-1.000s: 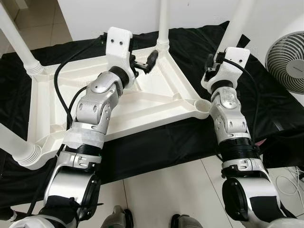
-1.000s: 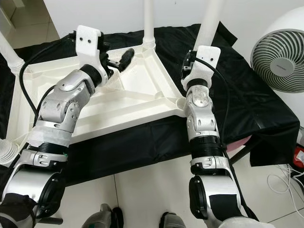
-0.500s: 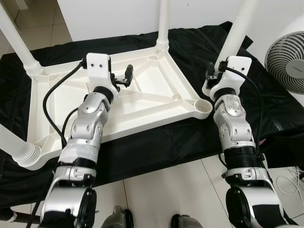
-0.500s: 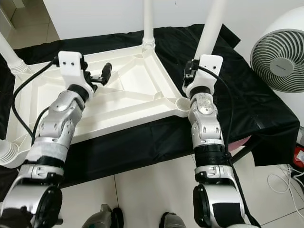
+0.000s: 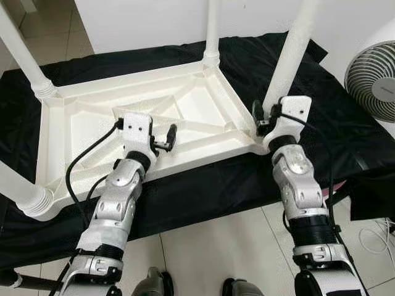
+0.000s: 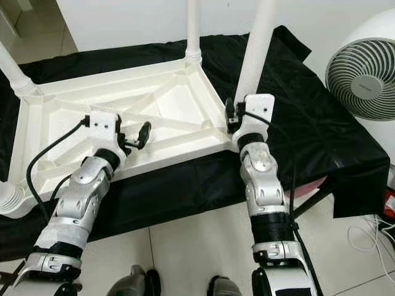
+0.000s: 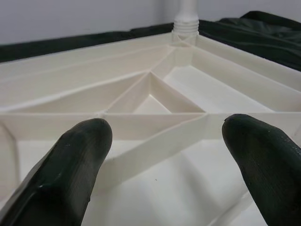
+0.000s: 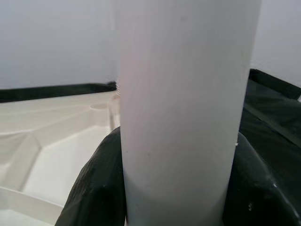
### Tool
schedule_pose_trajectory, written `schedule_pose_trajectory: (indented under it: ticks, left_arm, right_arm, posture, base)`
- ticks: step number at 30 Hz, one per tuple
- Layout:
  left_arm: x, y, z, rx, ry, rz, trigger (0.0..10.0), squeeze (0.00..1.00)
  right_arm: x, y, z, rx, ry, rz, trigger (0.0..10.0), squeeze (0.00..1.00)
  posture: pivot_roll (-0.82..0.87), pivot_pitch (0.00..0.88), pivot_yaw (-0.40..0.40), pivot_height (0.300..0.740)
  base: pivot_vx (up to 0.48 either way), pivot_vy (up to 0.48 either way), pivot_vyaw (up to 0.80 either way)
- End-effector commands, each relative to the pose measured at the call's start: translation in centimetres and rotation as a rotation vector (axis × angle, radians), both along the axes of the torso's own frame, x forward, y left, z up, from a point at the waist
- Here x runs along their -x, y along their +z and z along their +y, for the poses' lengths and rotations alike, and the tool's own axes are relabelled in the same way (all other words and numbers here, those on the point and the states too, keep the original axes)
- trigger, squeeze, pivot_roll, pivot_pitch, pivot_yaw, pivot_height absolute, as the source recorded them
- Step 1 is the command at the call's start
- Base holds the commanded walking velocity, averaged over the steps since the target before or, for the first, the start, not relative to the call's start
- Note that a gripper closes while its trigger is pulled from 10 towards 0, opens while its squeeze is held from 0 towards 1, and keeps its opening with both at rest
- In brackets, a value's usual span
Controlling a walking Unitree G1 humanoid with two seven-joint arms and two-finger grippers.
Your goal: Building children table
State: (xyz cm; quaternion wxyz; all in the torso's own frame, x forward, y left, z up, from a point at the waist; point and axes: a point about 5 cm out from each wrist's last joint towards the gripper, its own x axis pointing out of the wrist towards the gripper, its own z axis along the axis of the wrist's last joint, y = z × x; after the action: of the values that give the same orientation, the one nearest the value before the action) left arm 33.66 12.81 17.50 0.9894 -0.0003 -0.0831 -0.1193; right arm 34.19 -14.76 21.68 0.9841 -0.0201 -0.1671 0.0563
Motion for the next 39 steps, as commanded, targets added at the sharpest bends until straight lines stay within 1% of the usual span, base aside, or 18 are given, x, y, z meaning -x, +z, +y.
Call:
schedule_pose_trajectory:
  ticks: [1, 10, 12, 14, 19, 20, 21, 22, 23, 24, 26, 28, 30, 32, 35, 36, 38, 39]
  left_arm:
    - [0.5, -0.6, 0.8, -0.013, 0.013, 0.002, 10.0, 0.00]
    - [1.6, -0.9, 0.8, -0.023, -0.015, 0.009, 10.0, 0.00]
    - [1.8, -0.9, 0.6, -0.045, -0.028, 0.001, 10.0, 0.00]
    - [2.0, -0.7, 0.1, -0.068, -0.071, -0.013, 10.0, 0.00]
    - [2.3, -0.5, -0.6, -0.079, -0.141, -0.015, 10.0, 0.00]
    - [2.4, -0.4, -1.2, -0.112, -0.183, -0.016, 10.0, 0.00]
    - [2.5, -1.0, -2.1, -0.194, -0.269, 0.019, 10.0, 0.00]
    - [2.5, -1.0, -2.1, -0.194, -0.269, 0.019, 10.0, 0.00]
    - [2.5, -1.6, -2.4, -0.246, -0.293, 0.057, 10.0, 0.00]
    - [2.4, -1.9, -2.6, -0.240, -0.326, 0.090, 10.0, 0.00]
    - [2.4, -2.0, -2.8, -0.235, -0.349, 0.111, 10.0, 0.00]
    - [2.2, -1.7, -3.5, -0.285, -0.417, 0.107, 10.0, 0.00]
    - [2.2, -1.8, -4.1, -0.362, -0.490, 0.117, 10.0, 0.00]
    - [2.2, -1.8, -4.1, -0.362, -0.490, 0.117, 10.0, 0.00]
    - [2.4, -1.7, -5.5, -0.418, -0.594, 0.120, 10.0, 0.00]
    - [2.4, -1.7, -5.5, -0.418, -0.594, 0.120, 10.0, 0.00]
    - [2.7, -1.5, -6.2, -0.458, -0.654, 0.102, 10.0, 0.00]
    - [2.7, -1.5, -6.2, -0.458, -0.654, 0.102, 10.0, 0.00]
  right_arm:
    - [0.3, 0.2, 0.6, 0.004, 0.032, -0.030, 10.0, 0.00]
    - [0.6, 0.0, 1.5, 0.007, 0.100, -0.051, 10.0, 0.00]
    - [0.7, -0.2, 1.4, -0.003, 0.114, -0.059, 10.0, 0.00]
    - [0.5, -0.7, 1.0, -0.004, 0.109, -0.046, 10.0, 0.00]
    - [0.1, -0.8, 0.3, 0.008, 0.080, -0.037, 10.0, 0.00]
    - [0.0, -0.6, 0.1, 0.012, 0.076, -0.042, 10.0, 0.00]
    - [-0.2, -0.4, -0.3, 0.027, 0.052, -0.051, 10.0, 0.00]
    - [-0.2, -0.4, -0.3, 0.027, 0.052, -0.051, 10.0, 0.00]
    - [-0.2, -0.3, -0.5, 0.026, 0.042, -0.054, 10.0, 0.00]
    - [-0.3, -0.2, -0.6, 0.026, 0.033, -0.058, 10.0, 0.00]
    - [-0.3, -0.1, -0.7, 0.024, 0.028, -0.061, 10.0, 0.00]
    - [-0.4, 0.1, -0.9, 0.022, 0.021, -0.065, 10.0, 0.00]
    - [-0.5, 0.0, -0.9, 0.022, 0.015, -0.066, 10.0, 0.00]
    - [-0.5, 0.0, -0.9, 0.022, 0.015, -0.066, 10.0, 0.00]
    - [-0.7, 0.0, -0.8, 0.026, 0.009, -0.075, 10.0, 0.00]
    - [-0.7, 0.0, -0.8, 0.026, 0.009, -0.075, 10.0, 0.00]
    - [-0.6, 0.0, -1.0, 0.035, 0.000, -0.078, 10.0, 0.00]
    - [-0.6, 0.0, -1.0, 0.035, 0.000, -0.078, 10.0, 0.00]
  posture:
    - [-0.04, 0.115, 0.063, 0.740]
    - [-0.04, 0.117, 0.055, 0.740]
    - [-0.04, 0.121, 0.050, 0.740]
    - [-0.04, 0.121, 0.048, 0.740]
    - [-0.05, 0.121, 0.046, 0.740]
    - [-0.05, 0.120, 0.047, 0.740]
    - [-0.05, 0.115, 0.049, 0.740]
    - [-0.05, 0.115, 0.049, 0.740]
    - [-0.05, 0.115, 0.049, 0.740]
    - [-0.06, 0.116, 0.053, 0.740]
    - [-0.06, 0.115, 0.055, 0.740]
    - [-0.06, 0.107, 0.059, 0.740]
    - [-0.06, 0.103, 0.062, 0.740]
    - [-0.06, 0.103, 0.062, 0.740]
    - [-0.08, 0.089, 0.079, 0.740]
    - [-0.08, 0.089, 0.079, 0.740]
    - [-0.09, 0.084, 0.091, 0.740]
    - [-0.09, 0.084, 0.091, 0.740]
  base:
    - [0.000, 0.000, 0.00]
    - [0.000, 0.000, 0.00]
    - [0.000, 0.000, 0.00]
    - [0.000, 0.000, 0.00]
    - [0.000, 0.000, 0.00]
    - [0.000, 0.000, 0.00]
    - [0.000, 0.000, 0.00]
    - [0.000, 0.000, 0.00]
    - [0.000, 0.000, 0.00]
    - [0.000, 0.000, 0.00]
    - [0.000, 0.000, 0.00]
    - [0.000, 0.000, 0.00]
    - [0.000, 0.000, 0.00]
    - [0.000, 0.000, 0.00]
    - [0.000, 0.000, 0.00]
    - [0.000, 0.000, 0.00]
    - [0.000, 0.000, 0.00]
    - [0.000, 0.000, 0.00]
